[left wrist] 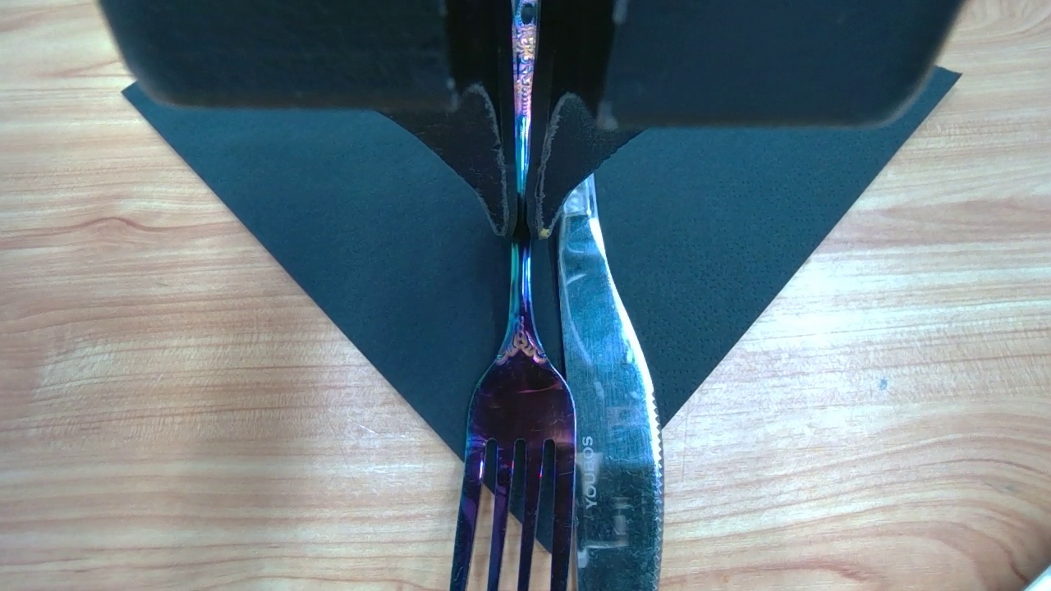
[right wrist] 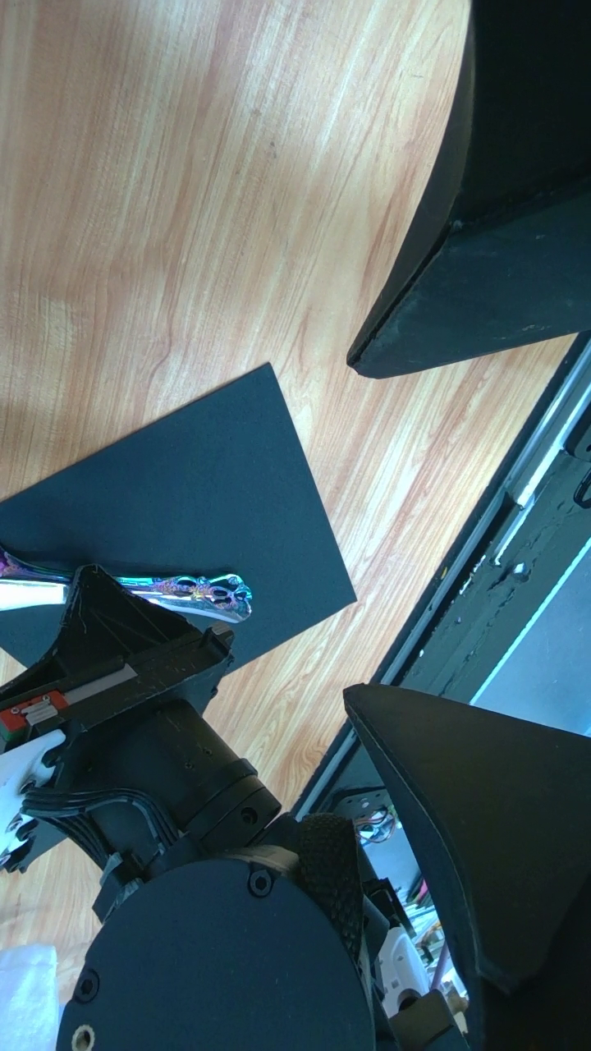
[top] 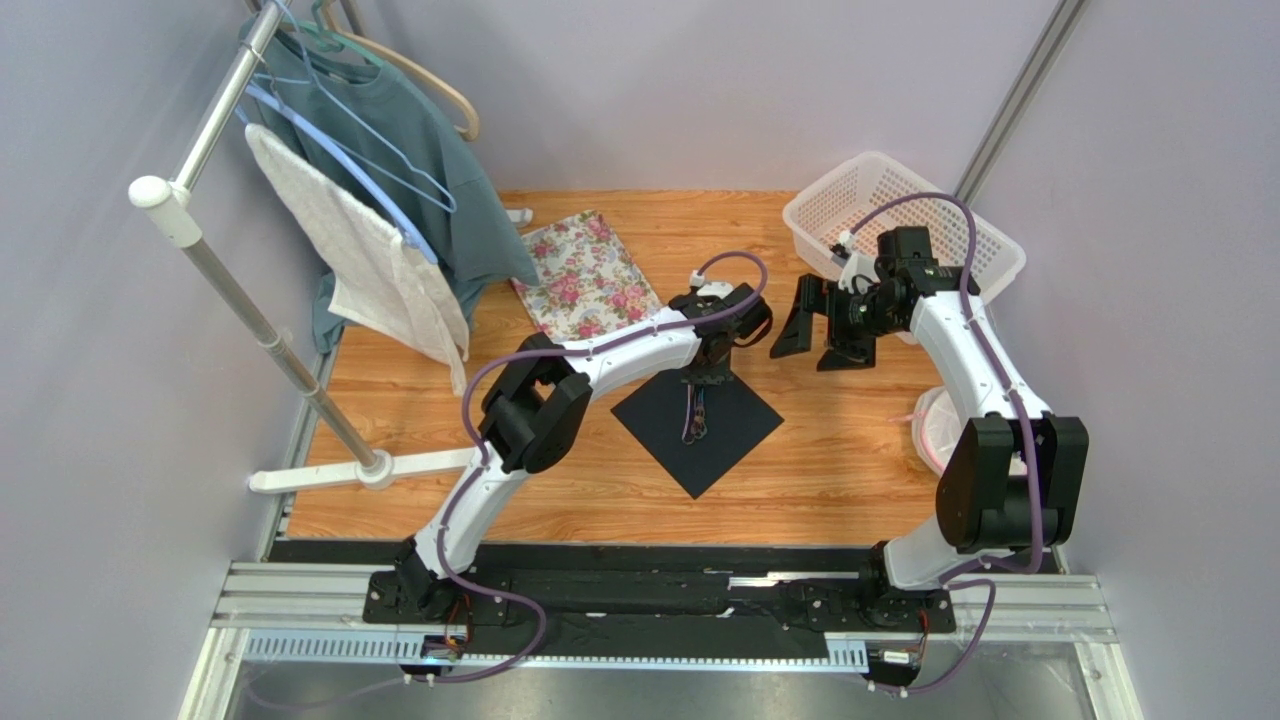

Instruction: Place the utensils on the paper napkin and roll it up

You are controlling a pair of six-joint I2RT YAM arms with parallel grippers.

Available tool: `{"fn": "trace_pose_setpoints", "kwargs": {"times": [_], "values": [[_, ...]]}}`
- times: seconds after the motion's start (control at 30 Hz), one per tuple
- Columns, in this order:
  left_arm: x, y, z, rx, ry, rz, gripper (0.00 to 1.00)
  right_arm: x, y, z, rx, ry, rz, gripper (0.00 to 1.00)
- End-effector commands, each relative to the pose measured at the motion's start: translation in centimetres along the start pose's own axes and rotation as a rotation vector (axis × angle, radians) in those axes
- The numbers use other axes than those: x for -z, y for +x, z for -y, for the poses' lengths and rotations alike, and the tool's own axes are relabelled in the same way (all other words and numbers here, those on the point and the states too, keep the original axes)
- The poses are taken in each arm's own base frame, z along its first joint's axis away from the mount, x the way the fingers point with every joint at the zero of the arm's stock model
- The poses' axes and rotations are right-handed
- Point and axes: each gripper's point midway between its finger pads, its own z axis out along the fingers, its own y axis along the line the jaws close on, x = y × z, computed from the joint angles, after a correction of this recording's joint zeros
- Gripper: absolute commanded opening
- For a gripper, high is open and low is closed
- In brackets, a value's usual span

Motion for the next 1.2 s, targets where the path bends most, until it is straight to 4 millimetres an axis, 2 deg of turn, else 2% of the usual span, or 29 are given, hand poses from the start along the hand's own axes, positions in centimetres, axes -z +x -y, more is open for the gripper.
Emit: {"fn": "trace_pose_setpoints", "kwargs": {"times": [0.0,0.2,0.37,0.47,0.5,0.53,0.57,0.67,0.7,0.73,0.77,0.8,0.83,0.87,0.9,0.93,0.97,1.0,1.03,1.07,1.1,1.13,1.17], "values": [[0.1,-0.5,0.0,0.025,-0.001,0.0,0.12,0.4,-0.8,-0.6,0.032,-0.026,0.037,1.0],[1.3,-1.5,0.1,0.019,0.019,0.018,0.28,0.3,-0.8,-0.7,0.031,-0.031,0.033,1.0],[4.0,-3.9,0.5,0.016,0.065,0.068,0.33,0.3,-1.0,-0.7,0.035,-0.036,0.04,1.0],[7.4,-6.5,1.1,0.009,0.135,0.128,0.45,0.2,-1.0,-0.8,0.039,-0.043,0.039,1.0],[8.5,-7.1,1.4,-0.017,0.163,0.142,0.53,0.1,-1.0,-0.8,0.038,-0.048,0.039,1.0],[9.6,-7.9,1.5,-0.028,0.181,0.164,0.54,0.0,-1.1,-0.9,0.036,-0.053,0.042,1.0],[11.8,-9.0,1.4,-0.03,0.209,0.204,0.58,0.0,-1.1,-1.1,0.037,-0.065,0.044,1.0],[14.2,-9.9,0.2,-0.11,0.226,0.268,0.75,-0.6,-1.1,-1.4,0.018,-0.105,0.046,0.97],[17.3,-11.4,-0.1,-0.112,0.271,0.346,0.84,-0.8,-1.0,-1.5,0.002,-0.119,0.044,0.93],[16.6,-10.7,-1.7,-0.159,0.247,0.339,0.88,-1.3,-1.0,-1.5,-0.002,-0.134,0.047,0.9],[19.7,-11.7,-2.8,-0.155,0.291,0.402,0.93,-1.6,-0.9,-1.6,-0.016,-0.157,0.036,0.86],[20.7,-11.9,-2.0,-0.176,0.402,0.422,0.96,-1.9,-0.8,-1.8,-0.029,-0.171,0.029,0.78],[19.8,-10.5,-3.1,-0.227,0.416,0.386,0.95,-2.5,-0.6,-1.8,-0.033,-0.18,0.024,0.73],[20.7,-11.4,-5.0,-0.207,0.427,0.391,0.93,-2.8,-0.5,-1.9,-0.034,-0.19,0.017,0.69],[20.9,-10.2,-5.2,-0.23,0.488,0.335,0.92,-3.5,-0.2,-1.9,-0.04,-0.192,0.0,0.61],[20.3,-9.5,-6.3,-0.225,0.48,0.299,0.91,-3.9,-0.2,-2.1,-0.038,-0.202,0.001,0.57],[20.5,-9.8,-8.1,-0.206,0.462,0.296,0.9,-4.4,0.3,-2.0,-0.048,-0.207,-0.015,0.53],[20.5,-8.9,-8.3,-0.228,0.499,0.267,0.9,-5.1,0.8,-2.3,-0.046,-0.211,-0.033,0.47],[19.5,-7.6,-9.0,-0.244,0.493,0.235,0.9,-5.7,0.9,-2.4,-0.034,-0.214,-0.034,0.44],[20.0,-7.3,-9.8,-0.275,0.487,0.254,0.88,-6.3,1.6,-2.1,-0.034,-0.203,-0.049,0.42],[20.0,-7.0,-9.6,-0.309,0.518,0.271,0.85,-6.9,2.2,-2.5,-0.019,-0.202,-0.069,0.4],[18.9,-5.3,-9.9,-0.339,0.524,0.237,0.81,-7.6,2.6,-2.4,-0.014,-0.199,-0.086,0.38],[19.0,-5.0,-10.2,-0.351,0.527,0.25,0.72,-8.0,3.0,-2.3,-0.007,-0.187,-0.1,0.36]]}}
